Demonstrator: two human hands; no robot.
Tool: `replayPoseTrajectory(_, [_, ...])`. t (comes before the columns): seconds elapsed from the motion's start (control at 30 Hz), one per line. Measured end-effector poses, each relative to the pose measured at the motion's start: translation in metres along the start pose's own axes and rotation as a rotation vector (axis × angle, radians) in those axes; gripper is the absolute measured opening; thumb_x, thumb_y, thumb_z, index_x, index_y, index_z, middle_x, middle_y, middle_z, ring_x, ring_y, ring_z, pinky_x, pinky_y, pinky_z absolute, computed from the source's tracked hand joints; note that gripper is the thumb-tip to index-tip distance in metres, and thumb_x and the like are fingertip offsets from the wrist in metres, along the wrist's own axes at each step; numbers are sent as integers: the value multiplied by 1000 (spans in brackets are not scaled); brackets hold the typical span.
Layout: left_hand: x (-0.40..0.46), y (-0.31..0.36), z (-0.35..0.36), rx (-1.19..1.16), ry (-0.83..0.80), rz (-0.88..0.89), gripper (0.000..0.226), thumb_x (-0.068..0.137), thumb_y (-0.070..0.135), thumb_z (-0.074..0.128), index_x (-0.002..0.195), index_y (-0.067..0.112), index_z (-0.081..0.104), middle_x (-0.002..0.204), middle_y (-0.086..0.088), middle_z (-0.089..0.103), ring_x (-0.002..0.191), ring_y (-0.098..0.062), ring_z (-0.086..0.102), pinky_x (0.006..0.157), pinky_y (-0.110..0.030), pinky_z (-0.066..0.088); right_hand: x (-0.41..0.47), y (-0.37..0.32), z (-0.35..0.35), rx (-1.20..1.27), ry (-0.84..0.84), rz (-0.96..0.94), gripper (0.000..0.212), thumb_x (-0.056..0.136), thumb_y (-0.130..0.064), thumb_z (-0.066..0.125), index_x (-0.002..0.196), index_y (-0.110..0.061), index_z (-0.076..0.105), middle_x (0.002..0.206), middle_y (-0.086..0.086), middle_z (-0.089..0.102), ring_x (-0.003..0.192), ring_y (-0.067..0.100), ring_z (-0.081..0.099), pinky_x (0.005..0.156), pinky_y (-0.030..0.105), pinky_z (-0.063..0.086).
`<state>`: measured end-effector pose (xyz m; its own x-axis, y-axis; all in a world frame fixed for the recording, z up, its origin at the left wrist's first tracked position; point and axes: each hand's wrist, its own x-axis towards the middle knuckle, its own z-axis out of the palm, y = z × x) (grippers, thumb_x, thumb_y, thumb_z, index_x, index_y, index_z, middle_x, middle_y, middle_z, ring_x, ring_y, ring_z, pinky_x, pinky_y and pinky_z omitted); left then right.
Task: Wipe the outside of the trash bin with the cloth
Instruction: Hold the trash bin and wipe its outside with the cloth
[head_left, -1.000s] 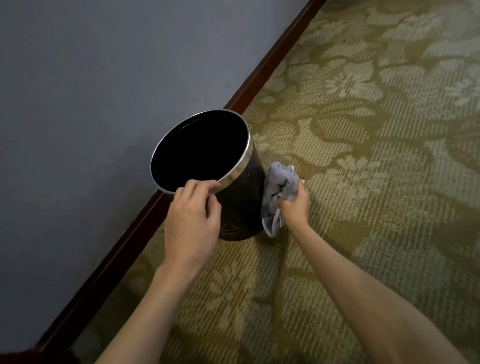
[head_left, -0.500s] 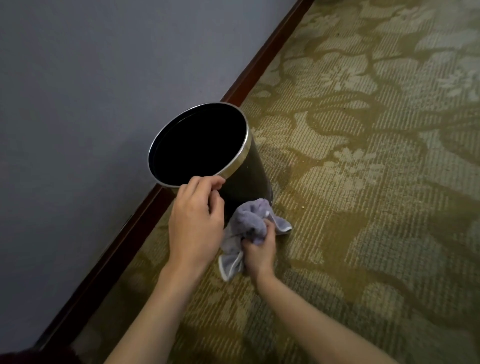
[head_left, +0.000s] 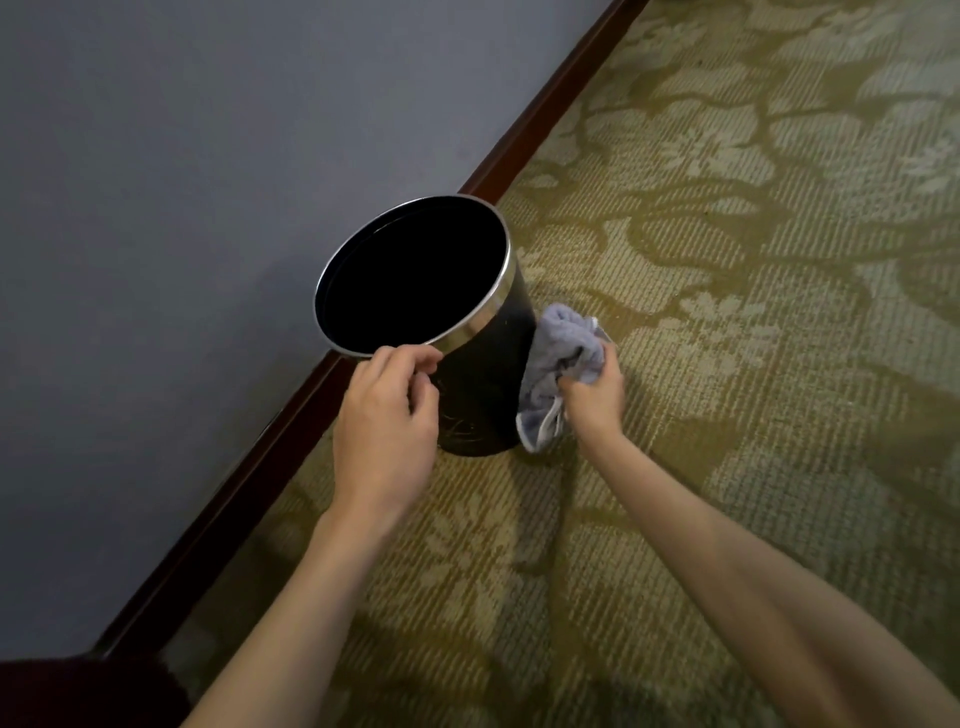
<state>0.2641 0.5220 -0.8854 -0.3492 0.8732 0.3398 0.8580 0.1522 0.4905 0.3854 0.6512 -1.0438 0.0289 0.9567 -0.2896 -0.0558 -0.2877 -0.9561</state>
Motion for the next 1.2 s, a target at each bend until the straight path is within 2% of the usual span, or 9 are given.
replayPoseTrajectory(0.1, [1, 2, 2, -7, 2, -7, 23, 94, 16, 47, 111, 18, 64, 102, 9, 61, 99, -10, 56, 82, -33, 51, -31, 27, 6, -16, -28, 59, 46, 86, -3, 59, 126, -23, 52, 124, 9, 59, 112, 26, 60, 96, 42, 53])
replayPoseTrajectory(0.17, [2, 6, 5, -6, -12, 0, 23, 94, 15, 47, 110, 17, 64, 101, 7, 61, 99, -12, 57, 82, -37, 52, -52, 46, 9, -67, -96, 51, 42, 86, -3, 61, 127, -15, 53, 125, 14, 56, 113, 29, 59, 100, 43, 50])
replayPoseTrajectory(0.27, [-1, 8, 8, 47, -31, 43, 23, 94, 14, 48, 110, 16, 63, 102, 6, 61, 99, -13, 56, 82, -41, 50, -69, 54, 10, -170, -151, 11, 46, 84, -1, 64, 128, -13, 54, 126, 10, 50, 111, 24, 56, 101, 37, 47])
replayPoseTrajectory(0.37, [-4, 7, 8, 148, -39, 87, 23, 94, 16, 48, 112, 18, 63, 103, 6, 61, 99, -12, 54, 84, -40, 47, -58, 32, 5, -100, -99, -49, 40, 83, 1, 62, 119, -16, 56, 126, 8, 51, 113, 26, 56, 101, 38, 47])
replayPoseTrajectory(0.53, [5, 10, 15, 151, -13, 74, 23, 93, 17, 51, 112, 19, 63, 106, 5, 57, 101, -12, 50, 85, -33, 41, -23, -38, -13, 24, -115, -135, 50, 77, 5, 63, 121, -15, 54, 119, 16, 60, 109, 33, 60, 94, 55, 51])
replayPoseTrajectory(0.67, [27, 14, 19, 202, 3, 123, 23, 93, 19, 51, 114, 19, 61, 108, 4, 57, 104, -15, 49, 85, -29, 33, -3, -76, -33, 17, -135, -280, 54, 75, 9, 64, 123, -13, 53, 122, 17, 60, 113, 33, 60, 97, 55, 50])
replayPoseTrajectory(0.87, [64, 23, 27, 256, -26, 101, 32, 94, 31, 50, 122, 19, 58, 114, 2, 59, 111, -18, 50, 89, -36, 37, 3, -66, -74, -4, -130, -257, 52, 79, 14, 61, 122, -13, 53, 120, 19, 60, 111, 36, 61, 93, 54, 53])
replayPoseTrajectory(1.03, [85, 33, 37, 430, -97, 83, 27, 95, 36, 48, 110, 19, 64, 102, 2, 65, 101, -21, 54, 86, -40, 42, -6, -59, -83, 32, -177, -223, 58, 80, 15, 59, 106, -36, 54, 112, 10, 62, 106, 31, 63, 85, 45, 54])
replayPoseTrajectory(1.2, [91, 36, 40, 595, -127, 207, 26, 96, 34, 45, 97, 18, 65, 97, 1, 66, 99, -22, 53, 84, -39, 40, -8, -60, -84, 38, -180, -222, 61, 81, 16, 58, 102, -41, 55, 105, 1, 63, 97, 19, 64, 79, 38, 55])
